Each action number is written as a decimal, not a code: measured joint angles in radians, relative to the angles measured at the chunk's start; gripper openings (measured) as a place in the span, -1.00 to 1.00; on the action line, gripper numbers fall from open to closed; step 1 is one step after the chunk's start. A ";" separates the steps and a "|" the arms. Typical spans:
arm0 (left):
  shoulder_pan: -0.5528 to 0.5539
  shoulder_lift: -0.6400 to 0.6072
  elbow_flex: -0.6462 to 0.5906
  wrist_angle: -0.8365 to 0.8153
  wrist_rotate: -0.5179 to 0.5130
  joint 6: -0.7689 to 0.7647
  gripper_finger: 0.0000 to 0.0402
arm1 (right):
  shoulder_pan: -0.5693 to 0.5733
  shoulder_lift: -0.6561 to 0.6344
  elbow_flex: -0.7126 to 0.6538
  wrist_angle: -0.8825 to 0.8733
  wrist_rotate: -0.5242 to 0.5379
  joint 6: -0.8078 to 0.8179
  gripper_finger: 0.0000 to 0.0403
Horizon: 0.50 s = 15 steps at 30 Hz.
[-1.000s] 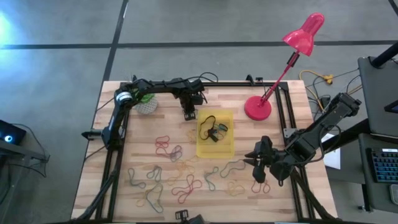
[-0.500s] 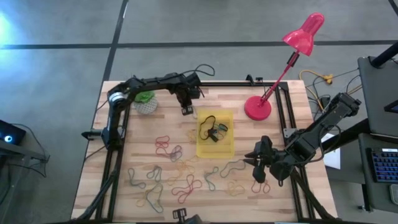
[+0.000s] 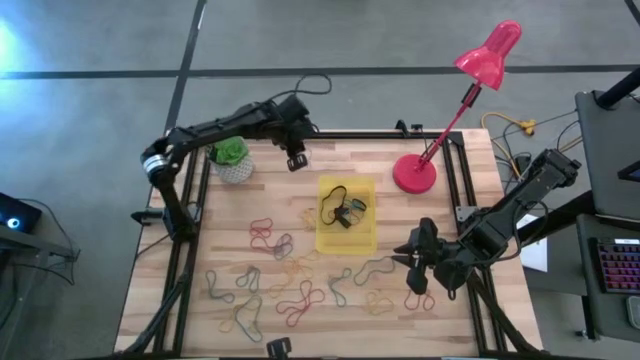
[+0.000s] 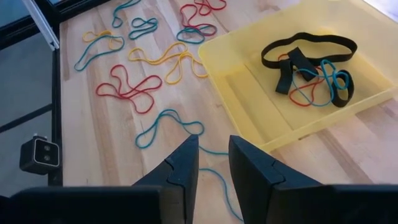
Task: Pick and place rubber bands into bin
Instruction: Put the blue rubber band into the bin
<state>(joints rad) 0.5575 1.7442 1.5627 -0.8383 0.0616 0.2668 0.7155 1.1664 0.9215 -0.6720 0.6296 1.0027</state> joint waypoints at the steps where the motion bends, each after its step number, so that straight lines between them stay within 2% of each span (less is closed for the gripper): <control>1: 0.000 -0.017 0.000 -0.001 0.000 0.000 -1.00 | 0.000 0.000 0.000 0.000 0.000 -0.003 -0.61; 8: 0.000 -0.139 0.000 0.019 0.019 -0.021 -1.00 | 0.000 0.000 0.000 0.000 0.001 -0.012 -0.65; 15: -0.025 -0.223 0.000 0.025 0.157 -0.028 -1.00 | 0.000 0.000 0.000 -0.001 0.002 -0.019 -0.62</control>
<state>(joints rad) 0.5322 1.5212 1.5627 -0.8134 0.2182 0.2387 0.7151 1.1660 0.9215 -0.6727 0.6315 0.9835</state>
